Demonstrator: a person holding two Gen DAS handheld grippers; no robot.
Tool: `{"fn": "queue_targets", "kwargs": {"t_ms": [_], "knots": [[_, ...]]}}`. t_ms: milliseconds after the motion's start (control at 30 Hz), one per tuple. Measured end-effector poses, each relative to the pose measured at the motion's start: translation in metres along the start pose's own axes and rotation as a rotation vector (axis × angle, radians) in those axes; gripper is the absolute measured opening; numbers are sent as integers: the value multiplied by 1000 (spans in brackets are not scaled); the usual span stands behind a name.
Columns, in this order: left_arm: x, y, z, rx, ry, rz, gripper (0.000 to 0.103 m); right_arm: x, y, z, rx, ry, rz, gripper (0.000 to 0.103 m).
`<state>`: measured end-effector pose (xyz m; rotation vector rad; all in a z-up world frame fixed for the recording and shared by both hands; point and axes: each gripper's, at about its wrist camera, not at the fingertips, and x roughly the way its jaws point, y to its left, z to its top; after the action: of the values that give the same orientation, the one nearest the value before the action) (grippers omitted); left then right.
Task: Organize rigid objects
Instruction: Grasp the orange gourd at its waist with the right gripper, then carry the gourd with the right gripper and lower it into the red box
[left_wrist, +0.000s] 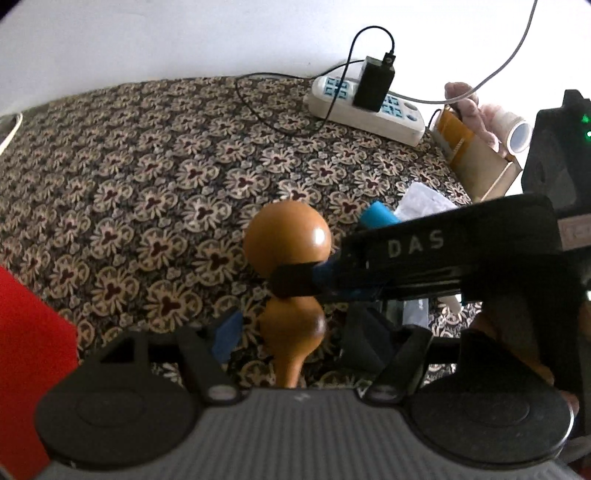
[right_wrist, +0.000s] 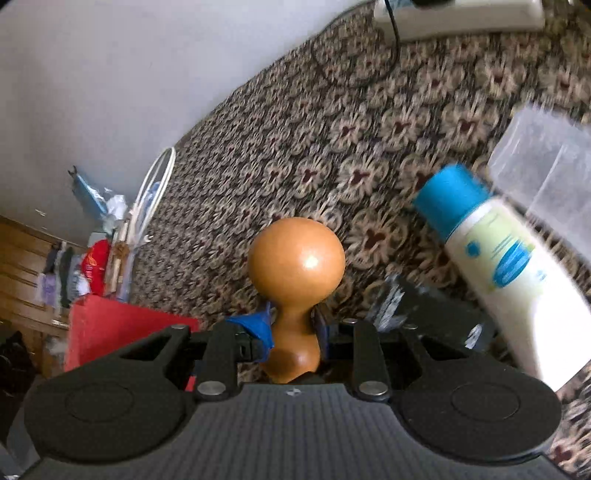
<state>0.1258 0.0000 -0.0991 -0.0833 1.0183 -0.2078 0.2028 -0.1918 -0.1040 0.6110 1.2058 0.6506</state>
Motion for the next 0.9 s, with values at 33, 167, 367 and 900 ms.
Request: {"fn": "queue_targets", "kwargs": {"t_ms": [33, 167, 367, 900], "knots": [[0, 1, -1, -2, 1, -3, 74, 2, 0, -2, 2, 7, 14, 8], [2, 2, -4, -2, 28, -23, 66, 5, 5, -12, -10, 39, 42, 8], [-17, -1, -27, 1, 49, -26, 38, -3, 16, -35, -58, 55, 24, 8], [-100, -41, -105, 145, 55, -72, 33, -49, 33, -136, 24, 25, 67, 8]]}}
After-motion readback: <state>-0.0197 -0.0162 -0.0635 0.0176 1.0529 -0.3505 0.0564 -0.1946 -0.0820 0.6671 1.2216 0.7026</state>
